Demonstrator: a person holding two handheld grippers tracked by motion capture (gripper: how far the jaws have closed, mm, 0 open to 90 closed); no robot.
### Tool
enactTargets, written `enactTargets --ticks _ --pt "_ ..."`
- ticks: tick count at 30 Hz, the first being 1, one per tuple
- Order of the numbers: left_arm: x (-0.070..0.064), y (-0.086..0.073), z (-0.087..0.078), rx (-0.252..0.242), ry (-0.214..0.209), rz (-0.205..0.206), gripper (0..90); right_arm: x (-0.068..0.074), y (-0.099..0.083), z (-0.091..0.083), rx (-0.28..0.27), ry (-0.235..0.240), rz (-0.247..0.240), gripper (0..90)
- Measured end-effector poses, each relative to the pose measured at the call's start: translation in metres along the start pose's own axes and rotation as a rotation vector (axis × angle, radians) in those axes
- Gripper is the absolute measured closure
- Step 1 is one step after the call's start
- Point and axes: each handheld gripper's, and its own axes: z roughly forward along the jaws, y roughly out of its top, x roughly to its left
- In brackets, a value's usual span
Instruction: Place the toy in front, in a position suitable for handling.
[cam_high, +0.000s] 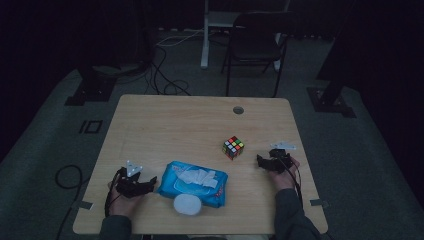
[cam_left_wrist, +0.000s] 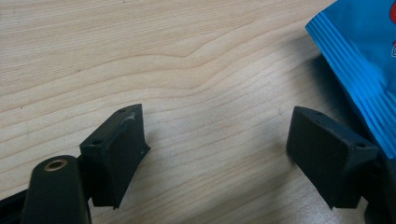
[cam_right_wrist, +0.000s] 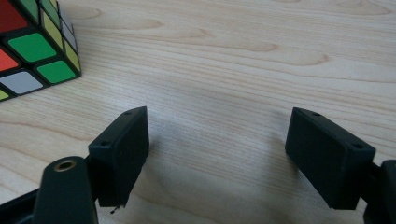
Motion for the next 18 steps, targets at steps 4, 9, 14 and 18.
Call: enactTargets --ticks 4,9,14,18 --pt "0.0 -0.001 -0.001 -0.001 -0.003 0.007 23.0 0.002 -0.001 -0.001 0.011 0.022 -0.02 15.4" --pt "-0.004 -0.001 -0.002 -0.003 -0.035 0.037 27.9 0.002 -0.001 -0.001 0.011 0.023 -0.021 15.5" --pt "-0.003 -0.001 -0.007 -0.003 -0.065 0.015 35.7 0.002 -0.001 -0.001 0.01 0.023 -0.021 15.5" --pt "-0.001 -0.001 -0.018 -0.03 -0.084 -0.009 38.2 0.002 -0.001 -0.001 0.01 0.023 -0.021 15.5"
